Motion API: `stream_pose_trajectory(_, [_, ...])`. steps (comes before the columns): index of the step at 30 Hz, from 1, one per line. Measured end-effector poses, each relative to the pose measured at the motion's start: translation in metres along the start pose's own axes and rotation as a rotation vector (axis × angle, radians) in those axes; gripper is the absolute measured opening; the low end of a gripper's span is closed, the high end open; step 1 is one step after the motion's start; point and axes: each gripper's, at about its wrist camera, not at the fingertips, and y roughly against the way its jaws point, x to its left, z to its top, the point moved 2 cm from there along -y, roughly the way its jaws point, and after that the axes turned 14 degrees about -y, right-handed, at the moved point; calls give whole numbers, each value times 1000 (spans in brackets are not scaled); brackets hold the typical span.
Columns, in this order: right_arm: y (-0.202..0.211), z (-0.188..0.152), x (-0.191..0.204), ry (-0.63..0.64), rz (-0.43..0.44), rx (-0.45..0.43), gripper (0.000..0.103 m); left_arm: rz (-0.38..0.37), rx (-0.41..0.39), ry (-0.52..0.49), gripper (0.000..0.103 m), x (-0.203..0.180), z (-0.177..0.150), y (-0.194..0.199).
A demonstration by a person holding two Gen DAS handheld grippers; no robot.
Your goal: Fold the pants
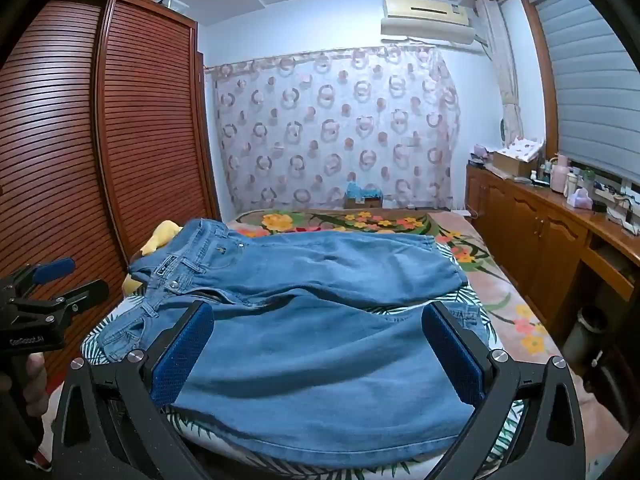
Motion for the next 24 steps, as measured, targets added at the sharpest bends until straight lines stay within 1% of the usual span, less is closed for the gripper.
stream_pose_trajectory(17, [2,1,-4,-3,-7,-1,103,2,3,-1,103,0,0,0])
stream_pose_trajectory(18, [-2,0,-1,-2,-7,0,103,1,3,-1,103,0,0,0])
stream_pose_trajectory(24, [-2,-1,1,-2,-9,1,103,0,3,0,103,0,0,0])
